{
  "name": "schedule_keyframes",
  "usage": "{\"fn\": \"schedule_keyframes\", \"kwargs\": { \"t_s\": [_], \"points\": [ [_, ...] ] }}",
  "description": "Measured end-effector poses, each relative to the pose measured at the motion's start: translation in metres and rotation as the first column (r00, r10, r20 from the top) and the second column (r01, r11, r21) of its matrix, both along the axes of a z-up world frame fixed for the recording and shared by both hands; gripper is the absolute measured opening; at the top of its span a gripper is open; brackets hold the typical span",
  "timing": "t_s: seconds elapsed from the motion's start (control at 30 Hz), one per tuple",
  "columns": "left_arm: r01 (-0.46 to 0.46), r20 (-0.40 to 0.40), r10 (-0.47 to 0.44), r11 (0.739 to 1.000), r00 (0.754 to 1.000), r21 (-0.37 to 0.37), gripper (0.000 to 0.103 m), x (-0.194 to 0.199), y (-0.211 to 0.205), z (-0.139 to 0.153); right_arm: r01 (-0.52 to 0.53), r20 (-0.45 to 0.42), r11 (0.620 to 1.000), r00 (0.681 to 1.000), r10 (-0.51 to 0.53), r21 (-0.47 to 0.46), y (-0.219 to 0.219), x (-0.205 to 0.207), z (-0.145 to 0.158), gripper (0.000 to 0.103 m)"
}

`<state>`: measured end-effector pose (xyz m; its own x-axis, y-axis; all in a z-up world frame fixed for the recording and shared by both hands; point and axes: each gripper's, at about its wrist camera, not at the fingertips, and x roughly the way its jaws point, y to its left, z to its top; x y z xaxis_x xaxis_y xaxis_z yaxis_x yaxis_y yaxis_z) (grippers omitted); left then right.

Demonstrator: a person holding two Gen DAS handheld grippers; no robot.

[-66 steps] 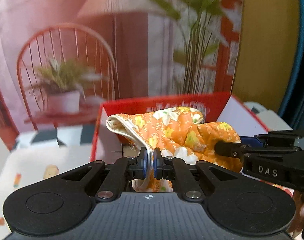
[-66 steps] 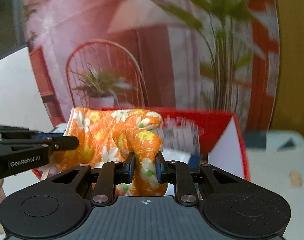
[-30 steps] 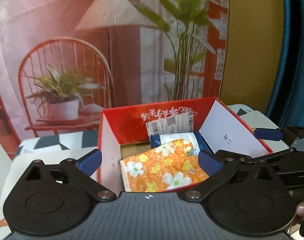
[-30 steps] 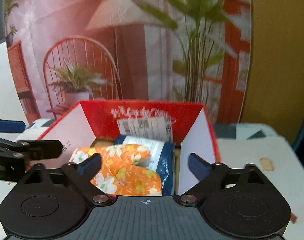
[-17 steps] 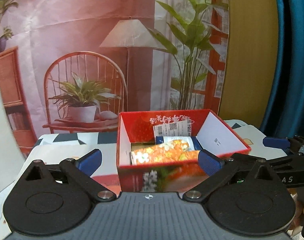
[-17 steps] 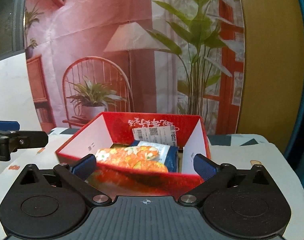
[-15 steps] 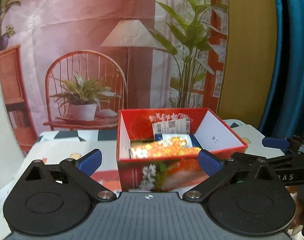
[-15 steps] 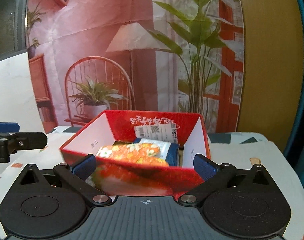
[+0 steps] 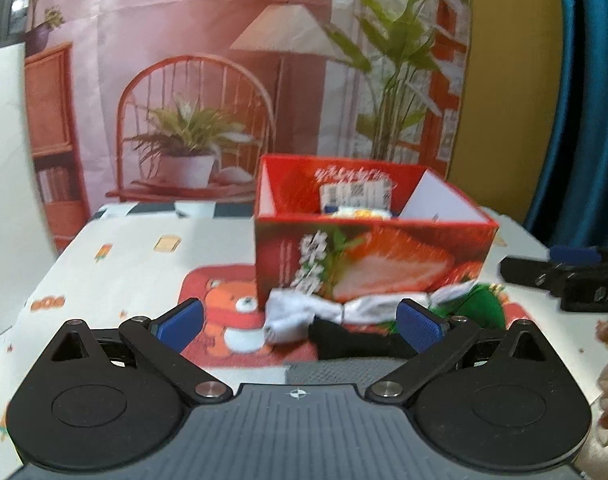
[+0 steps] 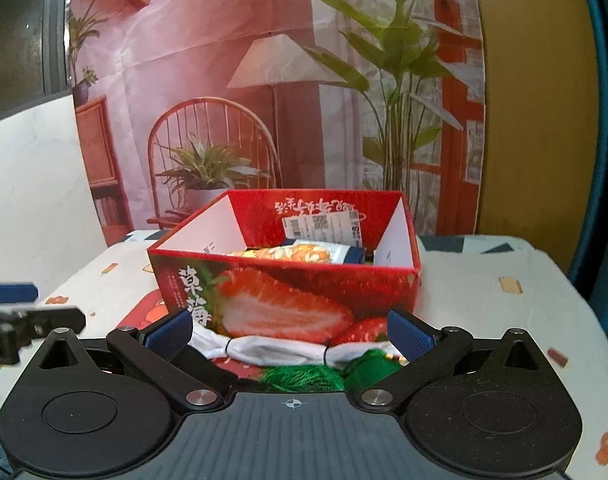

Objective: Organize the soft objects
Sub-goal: 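Move both grippers back down to the grey knit bag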

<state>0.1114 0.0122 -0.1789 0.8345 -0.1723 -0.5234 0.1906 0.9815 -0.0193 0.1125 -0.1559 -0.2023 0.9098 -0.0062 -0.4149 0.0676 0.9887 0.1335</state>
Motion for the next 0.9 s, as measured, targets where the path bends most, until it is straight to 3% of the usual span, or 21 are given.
{"fn": "schedule_keyframes", "kwargs": {
  "t_s": [0.1,0.33,0.63,0.77,0.9],
  "points": [
    [-0.038,-0.033,0.038,0.999,0.999,-0.001,0.103,0.000,0.003,-0.016,0.008,0.010,1.000,1.000,-0.008,-0.019,0.001,-0.006,-0.010,0.103],
    [-0.018,-0.047,0.020,0.999,0.999,0.045,0.103,-0.004,-0.001,-0.042,0.046,0.013,0.999,0.999,-0.046,-0.024,-0.004,-0.018,-0.045,0.103],
    [0.000,-0.088,-0.001,1.000,0.996,-0.007,0.101,0.001,0.004,-0.061,0.047,-0.063,0.999,0.997,-0.048,-0.020,-0.008,-0.017,-0.084,0.103],
    [0.006,-0.095,-0.011,0.999,0.995,-0.046,0.089,0.004,0.007,-0.067,0.053,-0.078,0.999,0.996,-0.052,0.002,-0.014,-0.017,-0.096,0.103],
    [-0.012,-0.141,0.005,0.999,0.990,-0.049,0.075,0.012,0.010,-0.077,0.137,-0.087,0.991,0.987,-0.137,-0.006,-0.025,-0.014,-0.104,0.102]
  ]
}}
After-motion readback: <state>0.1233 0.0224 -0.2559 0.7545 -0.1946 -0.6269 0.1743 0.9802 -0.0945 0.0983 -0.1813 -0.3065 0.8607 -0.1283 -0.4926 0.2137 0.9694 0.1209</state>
